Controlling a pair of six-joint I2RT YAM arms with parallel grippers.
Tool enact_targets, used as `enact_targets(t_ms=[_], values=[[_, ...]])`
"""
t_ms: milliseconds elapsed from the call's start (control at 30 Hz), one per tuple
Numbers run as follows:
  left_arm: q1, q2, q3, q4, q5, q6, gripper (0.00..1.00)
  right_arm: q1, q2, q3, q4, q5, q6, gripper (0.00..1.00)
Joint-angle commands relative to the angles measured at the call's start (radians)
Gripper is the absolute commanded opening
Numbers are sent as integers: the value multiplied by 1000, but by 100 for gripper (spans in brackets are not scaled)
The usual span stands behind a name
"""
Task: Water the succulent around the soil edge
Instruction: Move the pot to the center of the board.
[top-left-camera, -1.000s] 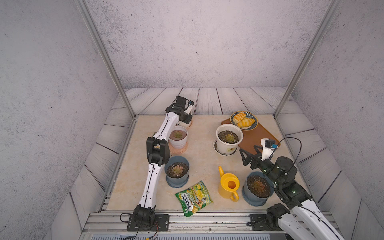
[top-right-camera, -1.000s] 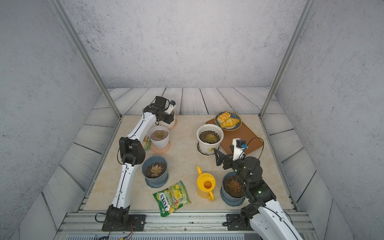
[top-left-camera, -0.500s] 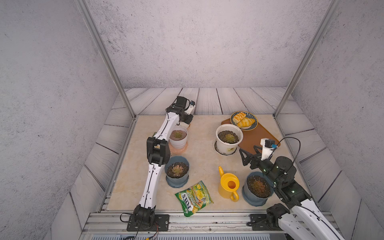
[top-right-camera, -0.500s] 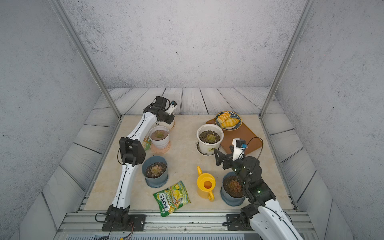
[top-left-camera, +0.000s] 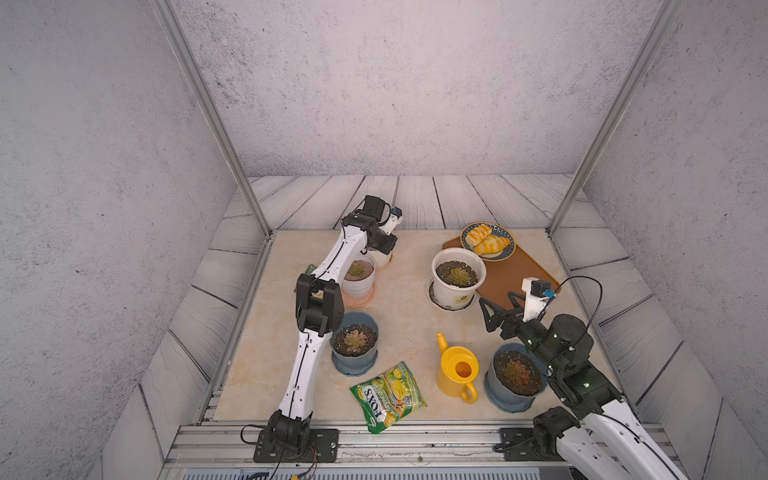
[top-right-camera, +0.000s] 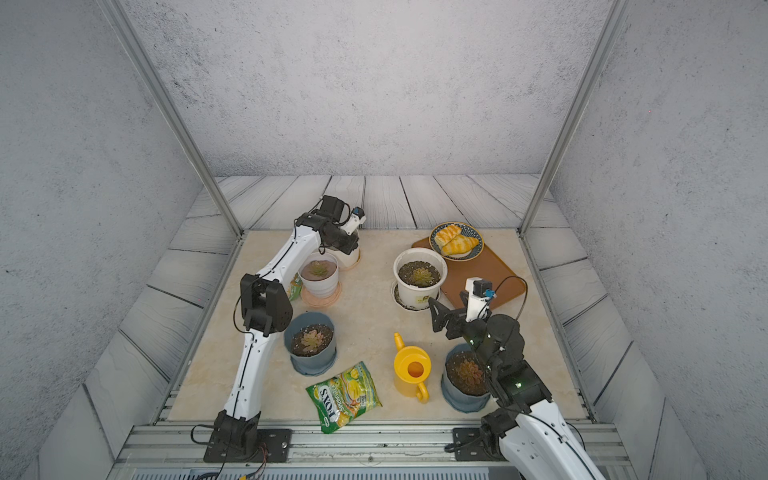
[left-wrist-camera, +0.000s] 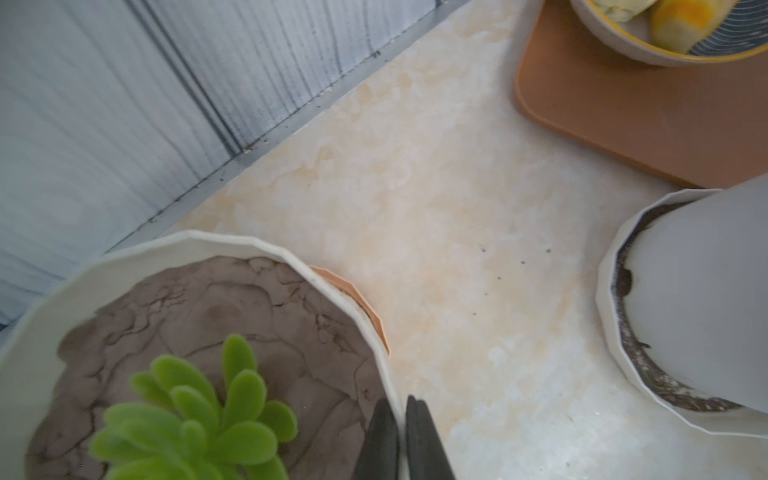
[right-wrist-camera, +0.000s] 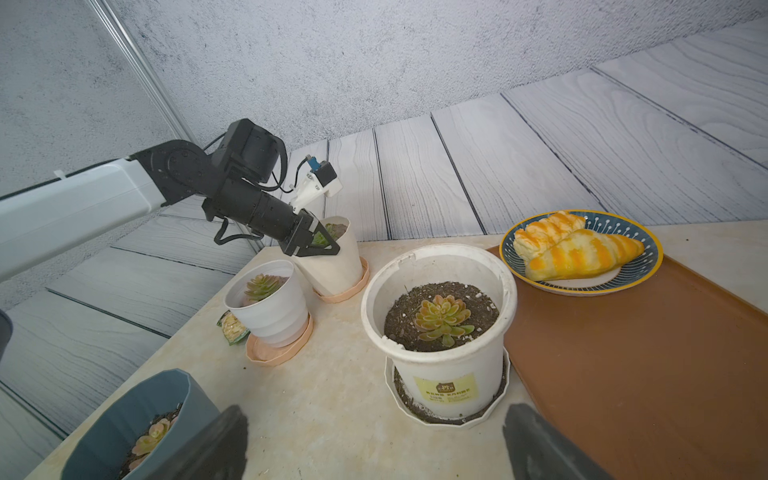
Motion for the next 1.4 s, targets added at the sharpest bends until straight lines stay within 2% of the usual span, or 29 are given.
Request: enact_targets(t_ms=[0, 267, 567, 667, 1067, 1300, 1367], values=[[-48, -58, -56, -66, 54, -29, 0, 2, -5, -8, 13, 27, 8, 100], [-141, -172, -190, -88, 46, -100, 0, 3, -8, -13, 7, 68, 0, 100], [-250, -427, -584, 101, -21, -191, 0, 3, -15, -27, 8, 100, 1, 100], [-283, -473, -681, 166, -79, -193, 0, 3, -1, -29, 11, 106, 3, 100], [-334, -511, -826, 407, -325, -152, 0, 2, 16, -55, 37, 124, 1, 100], [-340, -510, -840, 438, -273, -201, 0, 2, 30, -47, 31, 125, -4, 100], [-340, -515, -839, 434, -250, -206, 10, 2, 37, -56, 42, 131, -6, 100]])
